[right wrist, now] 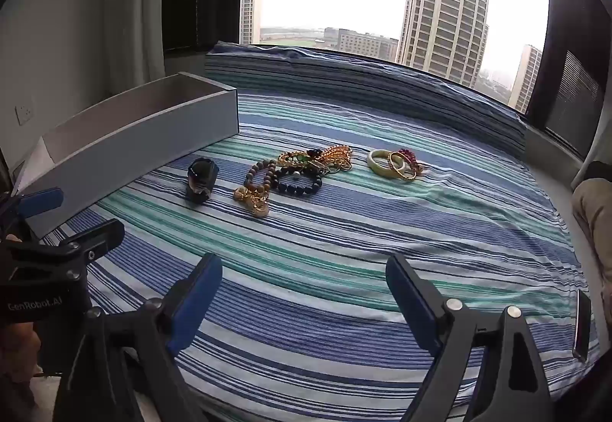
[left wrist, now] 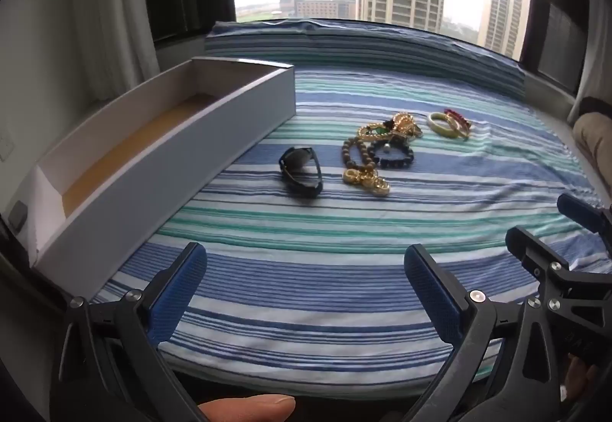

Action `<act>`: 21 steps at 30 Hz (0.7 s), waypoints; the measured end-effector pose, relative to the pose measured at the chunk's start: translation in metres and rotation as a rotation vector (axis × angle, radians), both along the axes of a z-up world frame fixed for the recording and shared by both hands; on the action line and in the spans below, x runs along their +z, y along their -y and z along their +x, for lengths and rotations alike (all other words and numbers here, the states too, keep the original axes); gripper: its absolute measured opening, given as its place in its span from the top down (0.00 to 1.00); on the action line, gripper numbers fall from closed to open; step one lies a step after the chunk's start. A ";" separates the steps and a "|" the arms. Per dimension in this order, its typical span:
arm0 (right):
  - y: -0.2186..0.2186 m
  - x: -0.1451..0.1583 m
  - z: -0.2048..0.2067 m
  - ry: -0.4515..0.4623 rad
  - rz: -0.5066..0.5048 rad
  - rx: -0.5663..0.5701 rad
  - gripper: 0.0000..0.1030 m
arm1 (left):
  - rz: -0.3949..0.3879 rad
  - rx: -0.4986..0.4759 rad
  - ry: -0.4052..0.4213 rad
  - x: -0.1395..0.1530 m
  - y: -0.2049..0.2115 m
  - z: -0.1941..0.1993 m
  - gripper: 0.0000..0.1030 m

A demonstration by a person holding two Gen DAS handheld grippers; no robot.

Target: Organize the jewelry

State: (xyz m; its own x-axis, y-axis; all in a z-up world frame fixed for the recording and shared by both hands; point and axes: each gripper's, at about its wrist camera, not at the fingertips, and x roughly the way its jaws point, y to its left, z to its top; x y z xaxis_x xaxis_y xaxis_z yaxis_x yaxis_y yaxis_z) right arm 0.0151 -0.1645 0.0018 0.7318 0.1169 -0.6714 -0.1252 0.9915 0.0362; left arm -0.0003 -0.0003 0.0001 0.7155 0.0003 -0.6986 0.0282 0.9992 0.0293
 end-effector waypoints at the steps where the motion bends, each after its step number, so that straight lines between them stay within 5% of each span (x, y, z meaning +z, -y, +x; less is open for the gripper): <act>1: 0.000 0.000 0.001 -0.007 -0.004 0.001 0.13 | -0.002 0.000 0.000 0.000 0.000 0.000 0.00; 21: 0.005 -0.005 0.000 -0.025 0.005 -0.007 0.13 | 0.013 0.005 -0.014 -0.002 -0.006 0.002 0.00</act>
